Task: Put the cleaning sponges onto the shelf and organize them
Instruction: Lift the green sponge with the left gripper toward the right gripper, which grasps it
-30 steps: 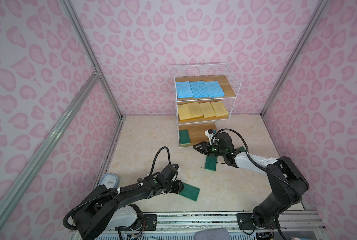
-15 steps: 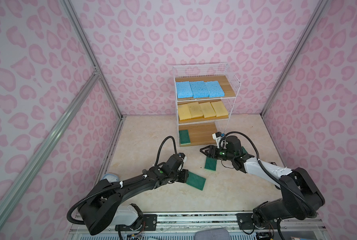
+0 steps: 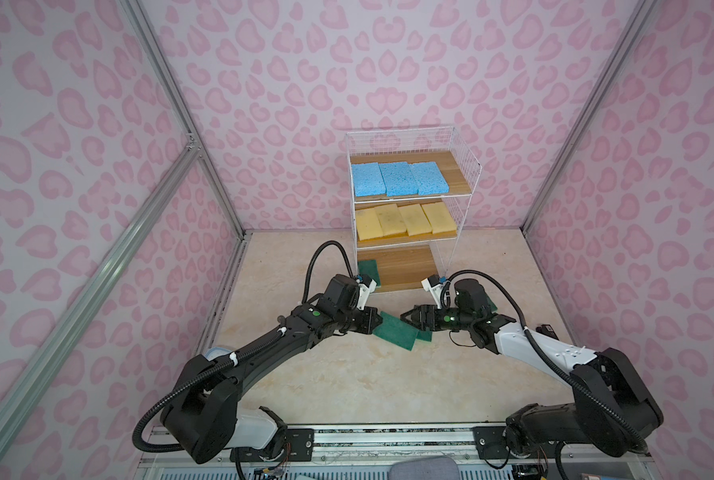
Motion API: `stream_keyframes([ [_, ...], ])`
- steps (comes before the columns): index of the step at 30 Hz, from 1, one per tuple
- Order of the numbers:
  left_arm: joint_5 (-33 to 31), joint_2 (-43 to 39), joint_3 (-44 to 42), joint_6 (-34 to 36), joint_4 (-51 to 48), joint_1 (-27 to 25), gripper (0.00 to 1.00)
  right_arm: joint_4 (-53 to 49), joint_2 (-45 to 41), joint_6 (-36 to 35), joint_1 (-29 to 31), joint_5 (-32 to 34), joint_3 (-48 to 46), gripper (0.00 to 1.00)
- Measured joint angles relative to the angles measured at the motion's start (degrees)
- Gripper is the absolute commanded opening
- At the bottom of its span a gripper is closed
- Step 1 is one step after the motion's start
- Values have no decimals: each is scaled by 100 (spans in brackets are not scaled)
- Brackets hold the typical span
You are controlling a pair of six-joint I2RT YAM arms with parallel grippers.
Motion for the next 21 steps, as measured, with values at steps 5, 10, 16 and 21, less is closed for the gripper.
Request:
stream_keyframes([
  [5, 313, 59, 166, 122, -83, 76, 4, 155, 107, 35, -13, -299, -50, 46],
  [10, 409, 116, 225, 188, -162, 118, 10, 463, 208, 190, -28, -498, -66, 22],
  [16, 323, 111, 227, 162, -162, 192, 56, 962, 380, 525, -111, -549, -170, 16],
  [21, -146, -103, 24, 59, -173, 417, 70, 1427, 632, 942, -227, -481, -245, 15],
])
